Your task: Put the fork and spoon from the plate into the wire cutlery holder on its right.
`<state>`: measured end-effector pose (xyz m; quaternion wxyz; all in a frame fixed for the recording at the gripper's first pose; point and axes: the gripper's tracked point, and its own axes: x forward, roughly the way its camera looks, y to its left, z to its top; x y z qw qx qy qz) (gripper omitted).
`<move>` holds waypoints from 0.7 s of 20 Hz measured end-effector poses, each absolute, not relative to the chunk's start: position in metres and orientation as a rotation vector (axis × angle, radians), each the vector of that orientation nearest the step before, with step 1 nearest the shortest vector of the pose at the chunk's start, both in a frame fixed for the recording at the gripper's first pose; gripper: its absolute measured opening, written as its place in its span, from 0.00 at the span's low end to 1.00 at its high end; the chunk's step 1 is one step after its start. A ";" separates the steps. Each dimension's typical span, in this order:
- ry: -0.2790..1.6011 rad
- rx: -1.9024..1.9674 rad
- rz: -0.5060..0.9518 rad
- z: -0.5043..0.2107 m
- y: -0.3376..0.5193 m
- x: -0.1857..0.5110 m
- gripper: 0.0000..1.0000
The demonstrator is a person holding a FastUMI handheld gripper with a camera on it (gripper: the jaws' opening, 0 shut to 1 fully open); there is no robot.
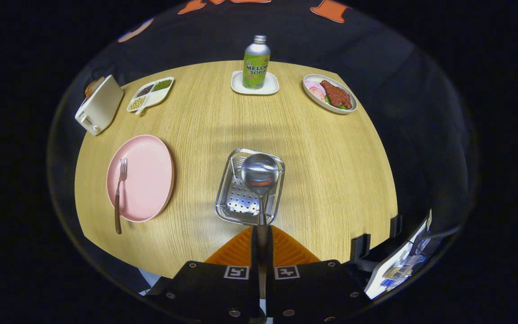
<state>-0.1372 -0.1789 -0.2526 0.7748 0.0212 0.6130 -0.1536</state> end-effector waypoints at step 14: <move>1.128 0.088 -0.314 -0.237 -0.179 -0.090 0.11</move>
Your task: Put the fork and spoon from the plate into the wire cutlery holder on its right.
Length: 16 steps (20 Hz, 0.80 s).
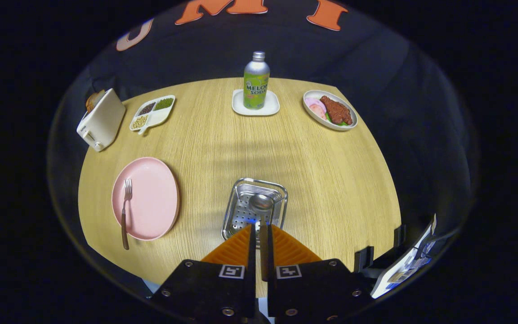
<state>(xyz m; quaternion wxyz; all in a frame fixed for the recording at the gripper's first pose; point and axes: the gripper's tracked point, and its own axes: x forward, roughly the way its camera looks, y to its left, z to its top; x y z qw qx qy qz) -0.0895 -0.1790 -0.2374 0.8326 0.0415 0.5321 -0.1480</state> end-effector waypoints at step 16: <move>0.399 0.105 -0.203 -0.103 -0.113 0.007 0.74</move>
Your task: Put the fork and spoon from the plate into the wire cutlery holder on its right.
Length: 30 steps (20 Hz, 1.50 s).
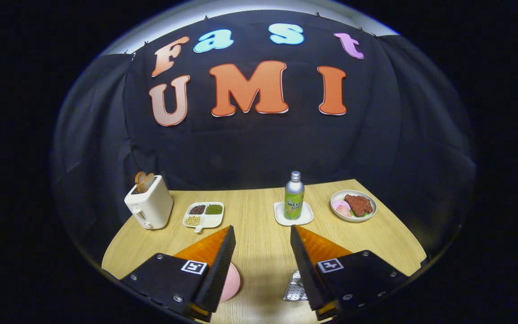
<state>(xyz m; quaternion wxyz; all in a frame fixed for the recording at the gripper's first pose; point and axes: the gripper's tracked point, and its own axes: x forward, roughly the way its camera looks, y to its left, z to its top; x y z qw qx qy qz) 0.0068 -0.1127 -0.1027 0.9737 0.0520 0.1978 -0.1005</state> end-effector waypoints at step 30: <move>1.016 -0.025 0.277 -0.312 0.099 -0.024 0.74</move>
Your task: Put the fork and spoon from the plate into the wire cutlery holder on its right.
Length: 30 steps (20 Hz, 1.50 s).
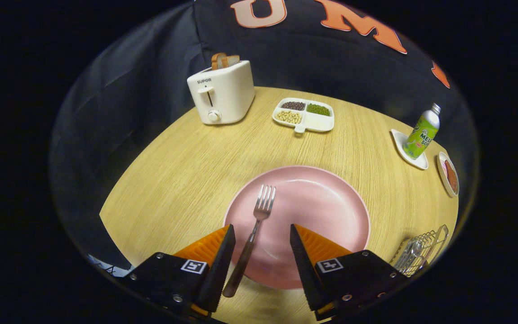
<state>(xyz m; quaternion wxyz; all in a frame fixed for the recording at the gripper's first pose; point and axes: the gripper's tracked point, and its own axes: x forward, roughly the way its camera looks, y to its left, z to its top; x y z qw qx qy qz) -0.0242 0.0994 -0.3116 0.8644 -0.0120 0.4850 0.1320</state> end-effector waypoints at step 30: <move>1.072 0.117 0.091 -0.264 0.023 -0.051 0.05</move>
